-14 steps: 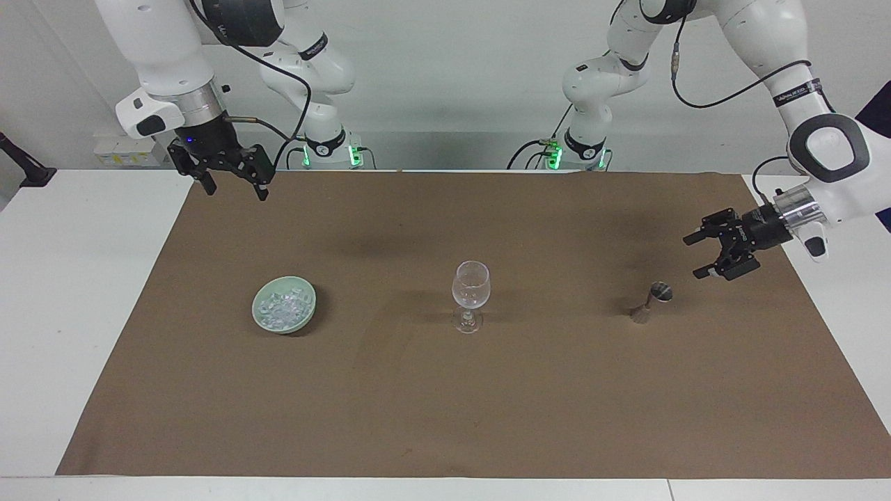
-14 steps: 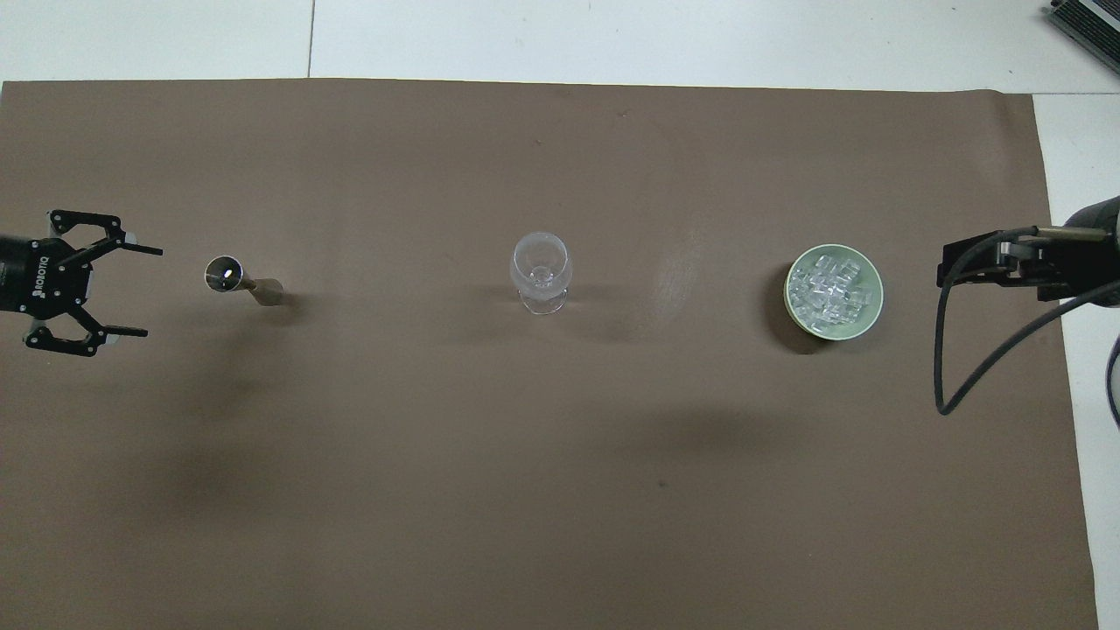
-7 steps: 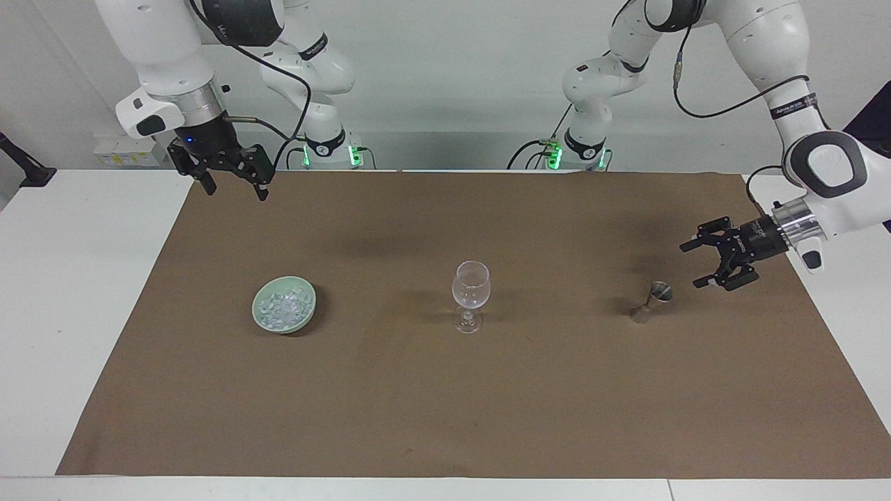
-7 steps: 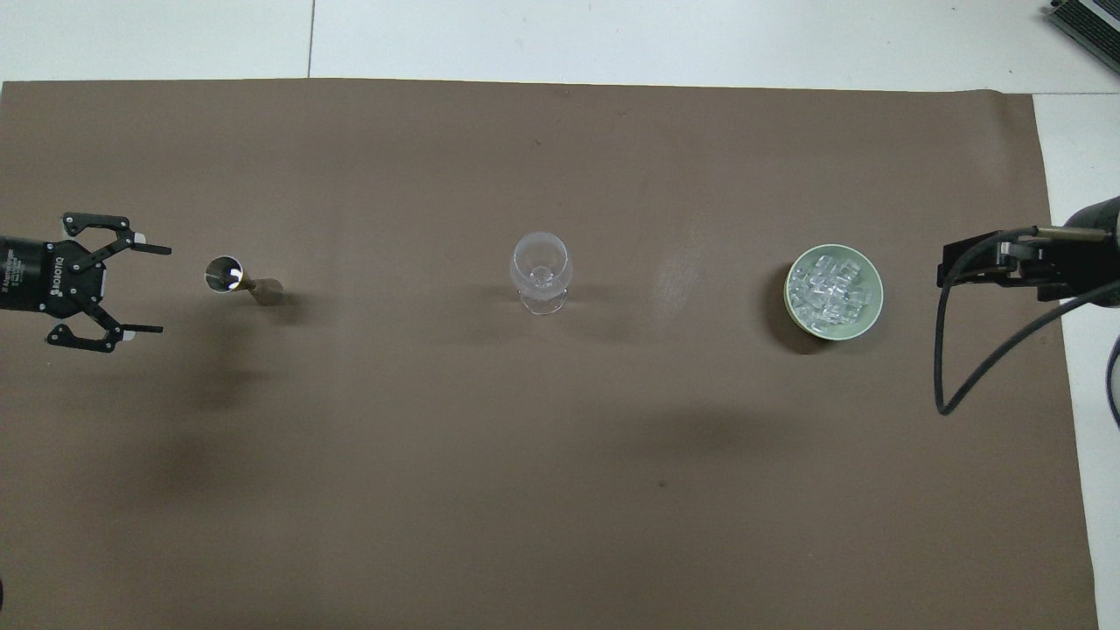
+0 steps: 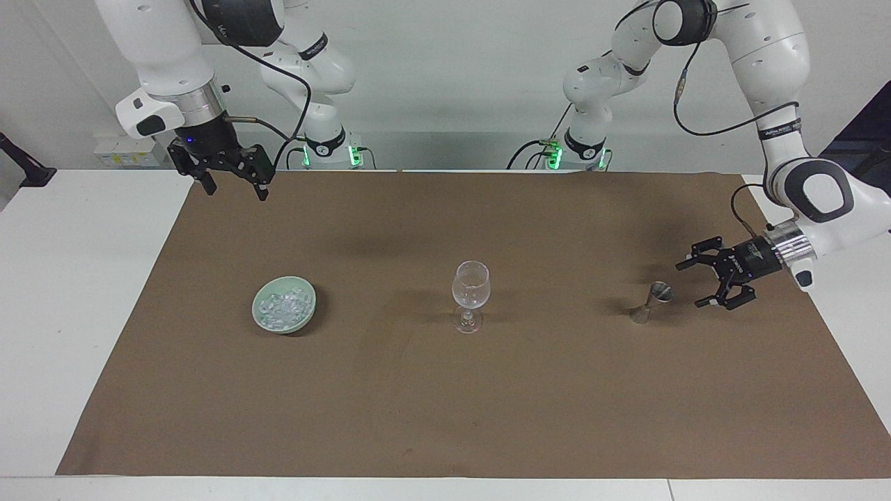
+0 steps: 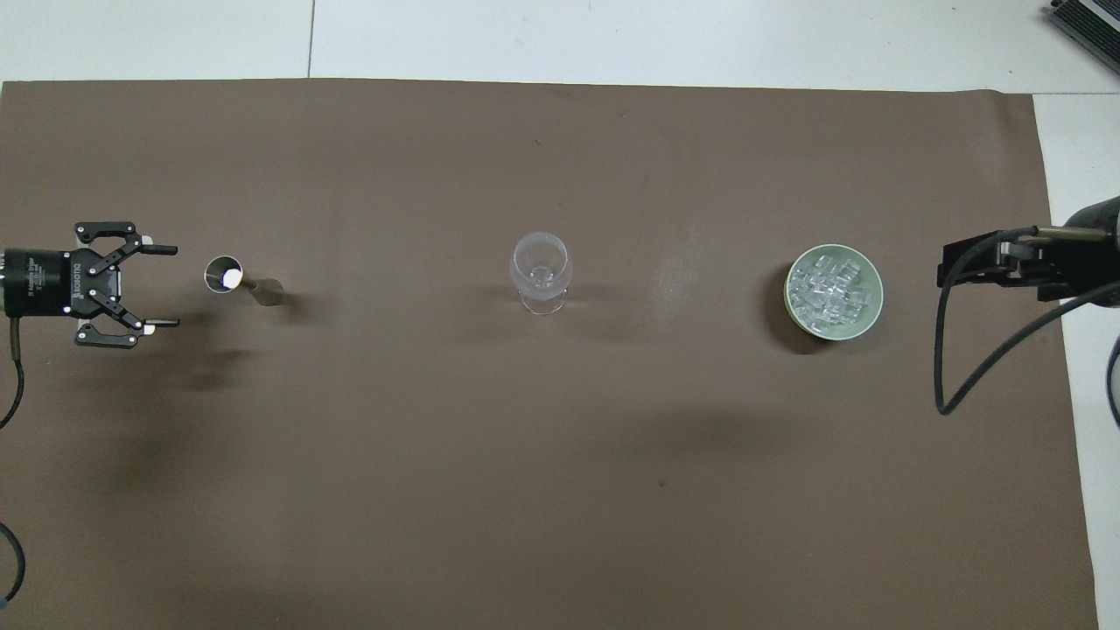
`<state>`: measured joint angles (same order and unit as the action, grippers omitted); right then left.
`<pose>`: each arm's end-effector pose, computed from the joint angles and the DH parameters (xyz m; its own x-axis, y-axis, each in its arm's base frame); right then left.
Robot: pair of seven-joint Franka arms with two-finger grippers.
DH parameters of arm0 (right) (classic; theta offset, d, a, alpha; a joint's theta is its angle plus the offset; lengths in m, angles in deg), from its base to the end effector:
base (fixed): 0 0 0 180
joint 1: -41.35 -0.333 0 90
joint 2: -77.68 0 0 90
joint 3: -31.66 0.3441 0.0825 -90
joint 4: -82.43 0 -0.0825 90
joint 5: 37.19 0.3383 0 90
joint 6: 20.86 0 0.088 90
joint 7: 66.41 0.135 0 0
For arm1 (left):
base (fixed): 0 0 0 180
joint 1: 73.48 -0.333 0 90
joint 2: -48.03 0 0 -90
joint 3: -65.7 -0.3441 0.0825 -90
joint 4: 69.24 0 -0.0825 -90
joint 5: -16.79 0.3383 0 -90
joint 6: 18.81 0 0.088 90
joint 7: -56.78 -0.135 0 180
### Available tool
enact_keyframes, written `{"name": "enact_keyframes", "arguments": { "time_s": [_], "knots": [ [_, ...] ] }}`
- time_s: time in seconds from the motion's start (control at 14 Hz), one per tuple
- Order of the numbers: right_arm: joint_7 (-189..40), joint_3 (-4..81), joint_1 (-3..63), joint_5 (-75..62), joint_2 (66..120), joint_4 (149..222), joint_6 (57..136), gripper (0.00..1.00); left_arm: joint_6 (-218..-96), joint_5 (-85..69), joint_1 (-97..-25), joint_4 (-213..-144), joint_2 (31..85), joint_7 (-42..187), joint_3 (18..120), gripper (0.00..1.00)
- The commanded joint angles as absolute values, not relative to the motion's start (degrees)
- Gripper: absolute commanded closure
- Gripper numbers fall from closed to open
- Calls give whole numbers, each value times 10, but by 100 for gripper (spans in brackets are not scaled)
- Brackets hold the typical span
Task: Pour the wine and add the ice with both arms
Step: 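Close the left gripper around the small bottle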
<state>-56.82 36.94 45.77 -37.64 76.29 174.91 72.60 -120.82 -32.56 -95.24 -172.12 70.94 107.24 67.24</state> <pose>0.5074 0.0072 0.6238 0.9876 -0.1513 0.0424 -0.1515 -0.9885 0.0031 0.5755 0.1216 0.3610 -0.0066 0.6319 -0.7750 0.9976 0.0578 0.0387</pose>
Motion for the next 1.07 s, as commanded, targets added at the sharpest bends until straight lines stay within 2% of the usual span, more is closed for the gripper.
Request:
{"name": "enact_keyframes", "arguments": {
  "time_s": [0.0,0.43,1.0],
  "knots": [
    [-583,375,470,-373,752,1762,735,0,-1244,-365,-948,-1738,717,1072,680,0],
    [-583,375,470,-373,752,1762,734,0,-1291,-434,-908,-1774,721,1071,682,0],
    [-583,375,470,-373,752,1762,734,0,-1300,-435,-904,-1788,716,1066,682,0]
  ]
}}
